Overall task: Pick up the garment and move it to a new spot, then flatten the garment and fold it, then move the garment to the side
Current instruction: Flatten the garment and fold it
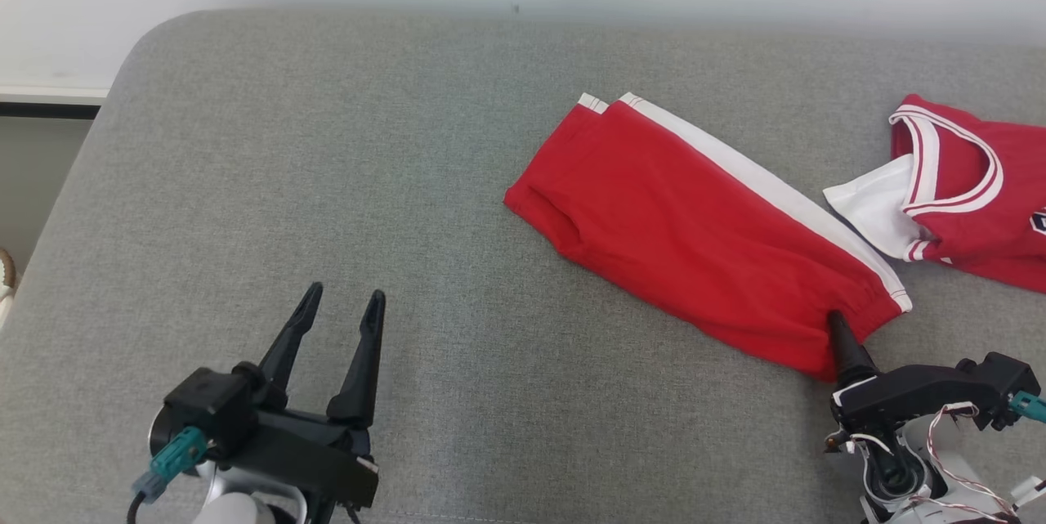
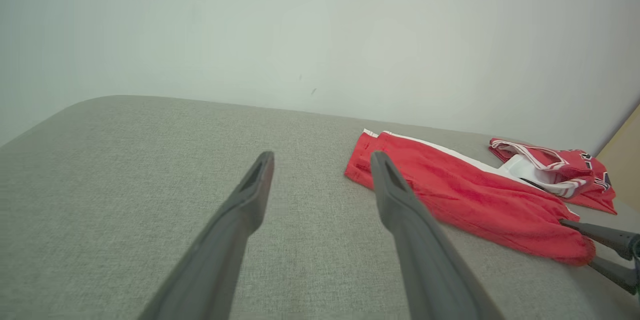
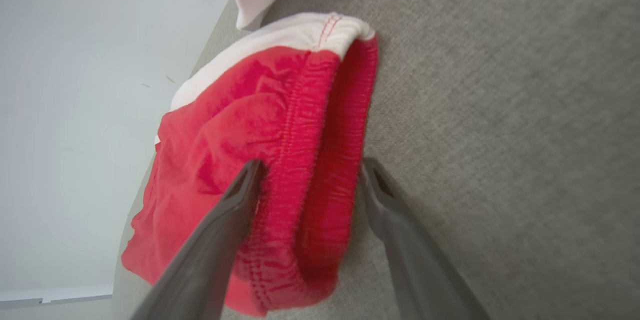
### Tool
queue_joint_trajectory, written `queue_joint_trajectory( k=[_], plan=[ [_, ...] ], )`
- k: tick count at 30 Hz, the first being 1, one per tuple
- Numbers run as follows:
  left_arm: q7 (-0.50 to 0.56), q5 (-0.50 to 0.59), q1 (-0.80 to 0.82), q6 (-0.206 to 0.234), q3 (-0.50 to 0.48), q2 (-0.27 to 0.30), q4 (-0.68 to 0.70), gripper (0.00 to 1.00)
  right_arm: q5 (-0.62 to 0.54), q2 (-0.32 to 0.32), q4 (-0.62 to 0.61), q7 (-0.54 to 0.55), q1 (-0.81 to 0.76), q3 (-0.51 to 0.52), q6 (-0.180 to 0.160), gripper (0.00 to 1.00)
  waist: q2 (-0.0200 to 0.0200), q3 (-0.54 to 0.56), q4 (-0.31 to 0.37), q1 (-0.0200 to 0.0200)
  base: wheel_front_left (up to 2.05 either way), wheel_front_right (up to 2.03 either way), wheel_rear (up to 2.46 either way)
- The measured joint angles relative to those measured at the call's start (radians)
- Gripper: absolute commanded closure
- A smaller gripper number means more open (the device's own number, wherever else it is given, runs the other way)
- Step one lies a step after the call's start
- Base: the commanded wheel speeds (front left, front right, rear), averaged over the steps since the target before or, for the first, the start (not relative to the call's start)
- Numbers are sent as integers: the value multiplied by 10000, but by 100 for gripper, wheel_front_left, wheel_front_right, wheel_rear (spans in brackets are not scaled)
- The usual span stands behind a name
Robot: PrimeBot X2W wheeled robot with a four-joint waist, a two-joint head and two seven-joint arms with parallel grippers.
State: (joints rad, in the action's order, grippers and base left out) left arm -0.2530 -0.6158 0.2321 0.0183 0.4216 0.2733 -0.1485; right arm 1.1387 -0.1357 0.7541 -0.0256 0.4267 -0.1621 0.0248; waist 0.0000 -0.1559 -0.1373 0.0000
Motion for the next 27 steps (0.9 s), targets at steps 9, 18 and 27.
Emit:
queue_joint_trajectory(
  k=[9,18,27],
  plan=[
    [0,92,-163,-29,-232,-8,92,0,226,102,619,516,825,-6,-163,0,0,-12,3,0,0,0,0],
    [-2,194,-156,-198,-234,-234,88,0,215,326,1335,1053,1605,-393,-174,54,0,19,-124,0,0,0,0],
    [0,205,-164,-286,-410,-255,75,0,104,378,1990,1124,1928,-587,-242,100,0,63,-188,1,0,0,0]
  ],
)
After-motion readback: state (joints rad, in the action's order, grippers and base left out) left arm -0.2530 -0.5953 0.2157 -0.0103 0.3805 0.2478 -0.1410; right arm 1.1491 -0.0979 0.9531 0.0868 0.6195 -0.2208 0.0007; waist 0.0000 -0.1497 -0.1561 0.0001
